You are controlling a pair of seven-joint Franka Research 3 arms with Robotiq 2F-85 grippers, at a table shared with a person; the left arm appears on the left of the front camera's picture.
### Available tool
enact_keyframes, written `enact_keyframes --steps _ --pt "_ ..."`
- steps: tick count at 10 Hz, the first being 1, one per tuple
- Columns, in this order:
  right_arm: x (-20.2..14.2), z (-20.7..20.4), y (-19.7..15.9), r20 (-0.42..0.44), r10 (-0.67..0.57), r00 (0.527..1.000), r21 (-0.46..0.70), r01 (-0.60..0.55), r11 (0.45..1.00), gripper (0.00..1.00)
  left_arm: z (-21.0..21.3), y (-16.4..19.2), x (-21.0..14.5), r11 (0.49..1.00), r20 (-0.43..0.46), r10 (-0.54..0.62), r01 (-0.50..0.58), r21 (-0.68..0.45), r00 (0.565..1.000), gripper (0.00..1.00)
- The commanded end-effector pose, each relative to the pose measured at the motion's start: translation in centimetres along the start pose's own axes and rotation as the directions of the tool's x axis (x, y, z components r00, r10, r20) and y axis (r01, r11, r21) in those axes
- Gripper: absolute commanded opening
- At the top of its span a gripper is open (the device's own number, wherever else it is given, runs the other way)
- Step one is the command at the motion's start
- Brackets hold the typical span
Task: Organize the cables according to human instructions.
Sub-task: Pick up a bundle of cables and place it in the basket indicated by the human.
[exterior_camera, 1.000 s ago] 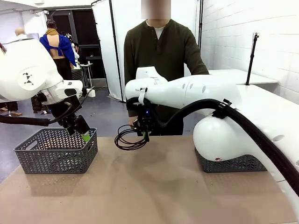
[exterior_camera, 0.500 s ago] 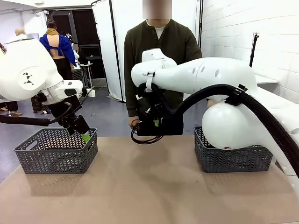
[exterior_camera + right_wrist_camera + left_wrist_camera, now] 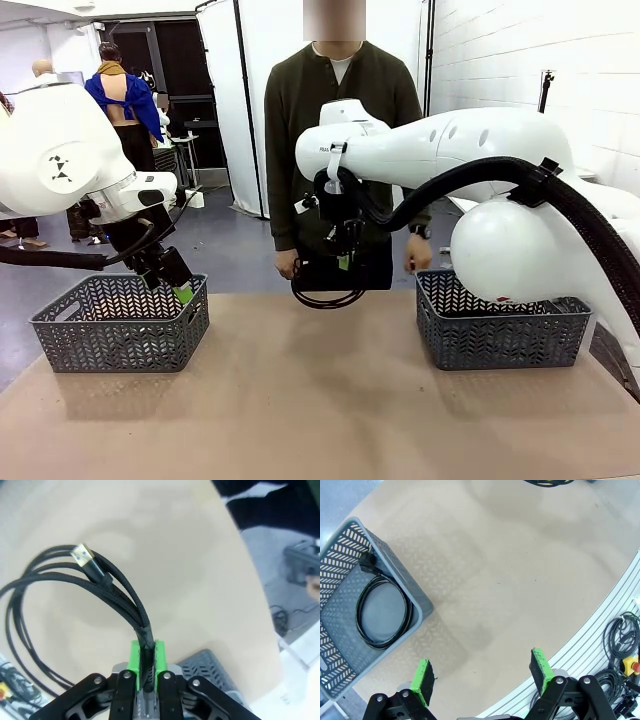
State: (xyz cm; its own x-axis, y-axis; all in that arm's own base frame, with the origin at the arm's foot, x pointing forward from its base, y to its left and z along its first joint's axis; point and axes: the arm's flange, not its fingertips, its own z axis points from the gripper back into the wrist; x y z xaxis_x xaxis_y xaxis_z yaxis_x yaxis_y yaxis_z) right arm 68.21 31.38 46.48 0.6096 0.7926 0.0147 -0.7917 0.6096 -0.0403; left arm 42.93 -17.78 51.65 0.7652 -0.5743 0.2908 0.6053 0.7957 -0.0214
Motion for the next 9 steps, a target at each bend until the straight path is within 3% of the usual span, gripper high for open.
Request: enact_keyframes --steps 1,5,9 --pt "0.2 0.7 -0.3 0.002 0.008 1.000 -0.033 -0.008 0.999 0.00 0.0 0.1 0.0 1.000 0.013 0.001 -0.001 0.004 1.000 1.00" --pt "0.0 0.2 -0.2 0.000 0.001 1.000 -0.011 -0.001 1.000 0.00 0.0 0.1 0.0 1.000 0.013 0.001 -0.001 0.004 1.000 1.00" --pt "-6.3 3.1 -3.0 0.024 0.116 0.993 0.003 -0.117 0.993 0.00 0.0 0.1 0.0 1.000 0.013 0.001 -0.001 0.004 1.000 1.00"
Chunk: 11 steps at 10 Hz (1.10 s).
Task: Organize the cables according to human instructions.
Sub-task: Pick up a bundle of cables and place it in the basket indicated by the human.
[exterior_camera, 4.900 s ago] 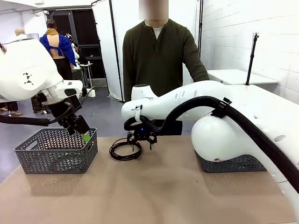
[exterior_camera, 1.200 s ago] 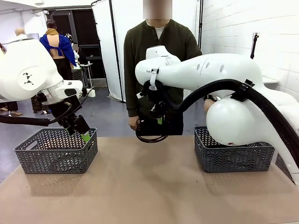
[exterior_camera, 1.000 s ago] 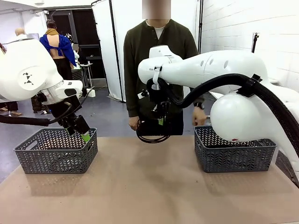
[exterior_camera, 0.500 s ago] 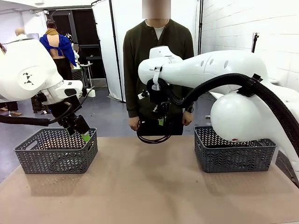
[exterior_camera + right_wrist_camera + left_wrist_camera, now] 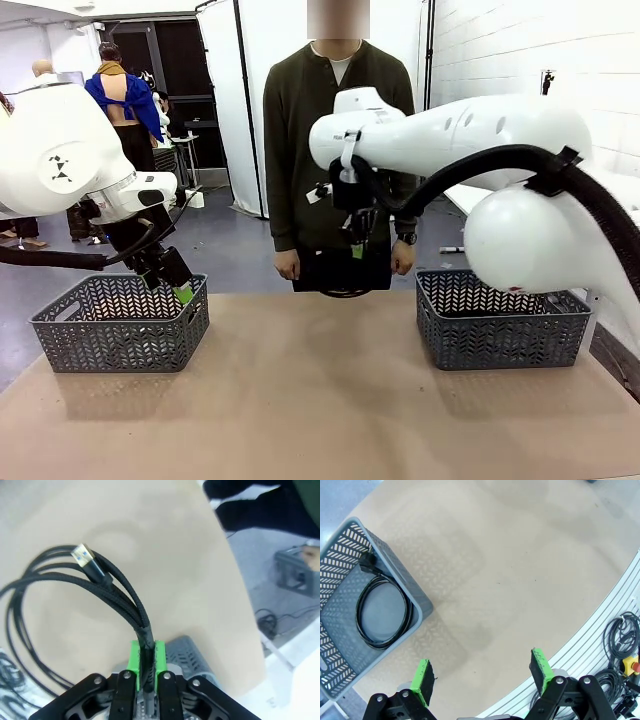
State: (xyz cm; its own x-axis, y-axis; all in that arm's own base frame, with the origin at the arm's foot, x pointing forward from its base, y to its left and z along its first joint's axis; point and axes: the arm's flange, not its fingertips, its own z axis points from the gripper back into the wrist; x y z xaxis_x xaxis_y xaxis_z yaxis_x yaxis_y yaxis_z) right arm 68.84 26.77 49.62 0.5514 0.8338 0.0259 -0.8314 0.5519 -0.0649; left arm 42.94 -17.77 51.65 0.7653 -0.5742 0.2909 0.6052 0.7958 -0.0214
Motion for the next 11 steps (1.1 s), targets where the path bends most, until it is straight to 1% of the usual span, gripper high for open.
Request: enact_keyframes --steps 1,3,4,7,10,11 --pt "-4.6 0.6 0.1 0.020 0.064 0.998 0.031 -0.065 0.997 0.00 0.0 0.1 0.0 1.000 0.013 0.001 -0.001 0.004 1.000 1.00" --pt "-7.8 1.6 -1.2 0.014 0.112 0.994 0.050 -0.113 0.992 0.00 0.0 0.1 0.0 1.000 0.013 0.001 -0.001 0.004 1.000 1.00" --pt "-9.3 1.9 -1.9 0.025 0.127 0.992 0.053 -0.128 0.990 0.00 0.0 0.1 0.0 1.000 0.013 0.001 -0.001 0.004 1.000 1.00" --pt "-14.0 2.1 -3.8 0.028 0.187 0.982 0.019 -0.188 0.982 0.00 0.0 0.1 0.0 1.000 0.013 0.001 -0.001 0.004 1.000 1.00" --pt "-17.5 1.5 -5.1 0.026 0.266 0.964 -0.039 -0.265 0.964 0.00 0.0 0.1 0.0 1.000 0.013 0.001 -0.001 0.004 1.000 1.00" --pt "-18.5 1.3 -5.5 0.031 0.309 0.951 -0.033 -0.308 0.951 0.00 0.0 0.1 0.0 1.000 0.013 0.001 -0.001 0.004 1.000 1.00"
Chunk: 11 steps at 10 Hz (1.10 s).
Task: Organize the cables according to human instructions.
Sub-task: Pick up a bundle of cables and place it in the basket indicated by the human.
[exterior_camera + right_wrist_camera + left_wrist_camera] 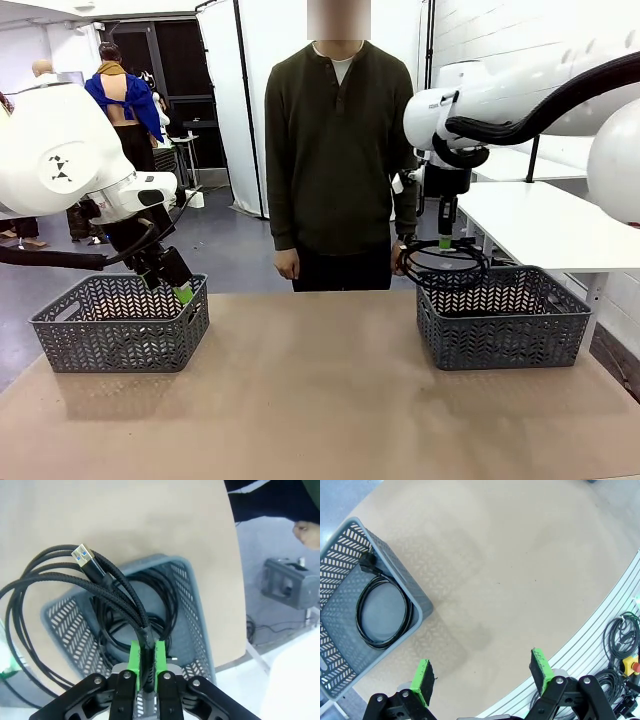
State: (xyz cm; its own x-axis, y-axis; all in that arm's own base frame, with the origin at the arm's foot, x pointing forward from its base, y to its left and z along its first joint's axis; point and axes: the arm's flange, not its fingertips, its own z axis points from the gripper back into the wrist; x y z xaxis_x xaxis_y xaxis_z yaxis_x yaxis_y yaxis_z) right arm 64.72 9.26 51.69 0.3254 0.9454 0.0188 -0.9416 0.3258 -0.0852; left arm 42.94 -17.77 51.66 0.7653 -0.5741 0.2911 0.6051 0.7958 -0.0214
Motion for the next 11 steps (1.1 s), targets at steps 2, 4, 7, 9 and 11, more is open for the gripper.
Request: enact_keyframes --steps 2,4,7,9,11 --pt "-2.3 -1.2 0.9 0.023 0.090 0.996 -0.016 -0.090 0.996 0.00 0.0 0.1 0.0 1.000 0.013 0.001 -0.001 0.004 1.000 1.00" --pt "-1.0 -1.2 1.3 -0.012 0.066 0.998 -0.016 -0.066 0.998 0.00 0.0 0.1 0.0 1.000 0.013 0.001 -0.001 0.004 1.000 1.00" --pt "-1.8 -1.0 0.1 -0.003 0.065 0.998 -0.005 -0.065 0.998 0.00 0.0 0.1 0.0 1.000 0.013 0.001 -0.001 0.004 1.000 1.00" --pt "-1.6 -1.0 0.2 -0.003 0.068 0.998 -0.003 -0.068 0.998 0.00 0.0 0.1 0.0 1.000 0.013 0.001 -0.001 0.004 1.000 1.00" --pt "-2.6 -1.6 -0.3 -0.011 0.117 0.993 -0.005 -0.117 0.993 0.00 0.0 0.1 0.0 1.000 0.013 0.001 -0.001 0.004 1.000 1.00"
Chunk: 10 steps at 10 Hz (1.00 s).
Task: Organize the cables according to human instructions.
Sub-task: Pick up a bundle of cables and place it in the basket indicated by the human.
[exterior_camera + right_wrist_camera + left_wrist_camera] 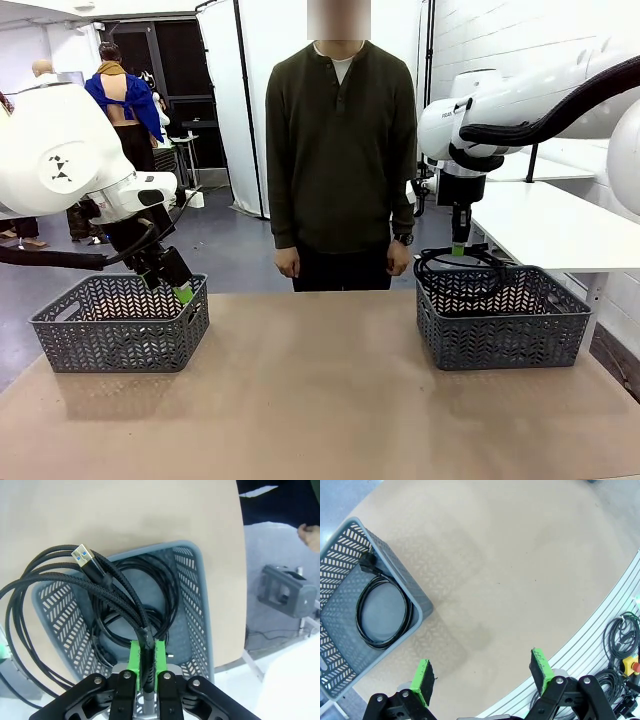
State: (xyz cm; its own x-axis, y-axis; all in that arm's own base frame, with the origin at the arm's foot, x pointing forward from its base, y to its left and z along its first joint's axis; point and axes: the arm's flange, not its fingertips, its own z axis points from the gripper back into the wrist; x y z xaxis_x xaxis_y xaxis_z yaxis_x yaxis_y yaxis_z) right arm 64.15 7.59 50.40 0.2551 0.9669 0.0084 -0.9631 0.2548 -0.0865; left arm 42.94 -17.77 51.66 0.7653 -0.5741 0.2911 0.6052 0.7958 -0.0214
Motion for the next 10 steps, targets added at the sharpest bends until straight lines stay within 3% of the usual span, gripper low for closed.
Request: enact_keyframes --steps 1,5,10 --pt "-2.0 -0.9 -0.5 -0.011 0.062 0.998 -0.011 -0.062 0.998 0.00 0.0 0.1 0.0 1.000 0.013 0.001 -0.001 0.004 1.000 1.00" --pt "-4.9 -2.6 -2.9 0.006 0.126 0.992 -0.016 -0.126 0.992 0.00 0.0 0.1 0.0 1.000 0.013 0.001 -0.001 0.004 1.000 1.00" --pt "-3.6 -5.0 -5.7 -0.027 0.178 0.984 0.017 -0.178 0.984 0.00 0.0 0.1 0.0 1.000 0.013 0.001 -0.001 0.004 1.000 1.00"
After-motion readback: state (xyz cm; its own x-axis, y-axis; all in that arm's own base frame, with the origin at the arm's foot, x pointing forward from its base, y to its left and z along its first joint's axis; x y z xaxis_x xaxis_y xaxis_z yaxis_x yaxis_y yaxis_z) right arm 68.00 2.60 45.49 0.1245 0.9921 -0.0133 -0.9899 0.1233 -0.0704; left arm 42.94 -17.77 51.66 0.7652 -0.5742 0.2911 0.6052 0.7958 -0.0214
